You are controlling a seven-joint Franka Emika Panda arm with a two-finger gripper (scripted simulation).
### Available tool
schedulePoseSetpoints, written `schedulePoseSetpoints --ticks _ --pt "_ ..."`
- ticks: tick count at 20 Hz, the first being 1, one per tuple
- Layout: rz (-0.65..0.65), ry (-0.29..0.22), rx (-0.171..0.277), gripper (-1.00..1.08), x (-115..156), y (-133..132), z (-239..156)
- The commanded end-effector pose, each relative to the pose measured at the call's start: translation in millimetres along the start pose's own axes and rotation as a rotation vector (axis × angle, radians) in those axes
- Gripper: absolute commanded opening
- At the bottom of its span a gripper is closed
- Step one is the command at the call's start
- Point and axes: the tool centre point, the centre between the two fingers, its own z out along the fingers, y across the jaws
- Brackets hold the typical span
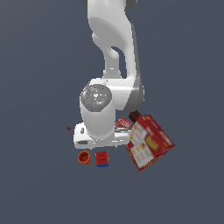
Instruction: Pick up a designated object from a clutter of objects.
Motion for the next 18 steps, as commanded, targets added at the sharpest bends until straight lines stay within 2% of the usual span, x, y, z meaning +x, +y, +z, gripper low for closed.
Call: schedulePoseSetpoints --ticks 1,9,18 --pt "-0.002 0.001 0.001 1.0 6 4 19" --pt "-0.006 0.0 0.002 1.0 16 12 57" --pt "-0.006 -0.001 0.002 1.0 16 14 66"
